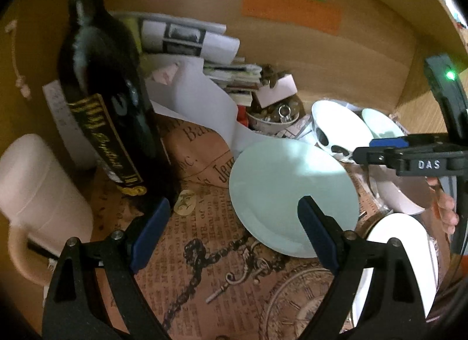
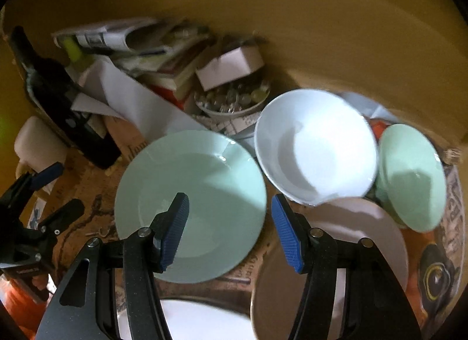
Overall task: Organize plates and bowls
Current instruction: 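Move the left tool to the mint green plate and grasp its rim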
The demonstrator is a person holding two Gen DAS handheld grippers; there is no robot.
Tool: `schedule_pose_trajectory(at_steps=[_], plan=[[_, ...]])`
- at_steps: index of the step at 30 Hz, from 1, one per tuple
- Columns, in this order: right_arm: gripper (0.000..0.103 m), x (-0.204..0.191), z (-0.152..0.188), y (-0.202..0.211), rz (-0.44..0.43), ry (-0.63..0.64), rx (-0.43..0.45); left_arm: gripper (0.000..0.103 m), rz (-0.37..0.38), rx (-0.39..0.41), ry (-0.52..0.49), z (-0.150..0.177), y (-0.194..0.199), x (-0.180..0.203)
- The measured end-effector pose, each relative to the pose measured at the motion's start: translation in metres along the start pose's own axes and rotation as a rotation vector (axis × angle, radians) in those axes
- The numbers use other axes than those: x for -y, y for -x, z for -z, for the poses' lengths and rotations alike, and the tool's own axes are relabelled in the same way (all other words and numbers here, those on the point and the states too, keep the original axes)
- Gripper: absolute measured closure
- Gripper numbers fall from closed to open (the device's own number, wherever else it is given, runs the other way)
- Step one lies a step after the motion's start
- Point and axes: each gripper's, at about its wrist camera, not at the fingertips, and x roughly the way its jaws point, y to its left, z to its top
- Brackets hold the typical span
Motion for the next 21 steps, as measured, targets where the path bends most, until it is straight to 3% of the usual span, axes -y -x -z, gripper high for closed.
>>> schedule_pose_trajectory(at_steps=[7, 17, 21], plan=[[0.048, 0.004, -0.013, -0.032, -0.006, -0.009, -0.150, 0.013, 0.034, -0.076, -0.003, -0.003, -0.030, -0.004], [0.048, -0.012, -0.018, -0.060, 0.084, 0.042, -0.256, 0.013, 0.063, -0.163, 0.004, -0.002, -0.059, -0.008], [0.041, -0.020, -0.020, -0.072, 0.113, 0.041, -0.290, 0.013, 0.076, -0.176, -0.004, 0.000, -0.061, -0.009]])
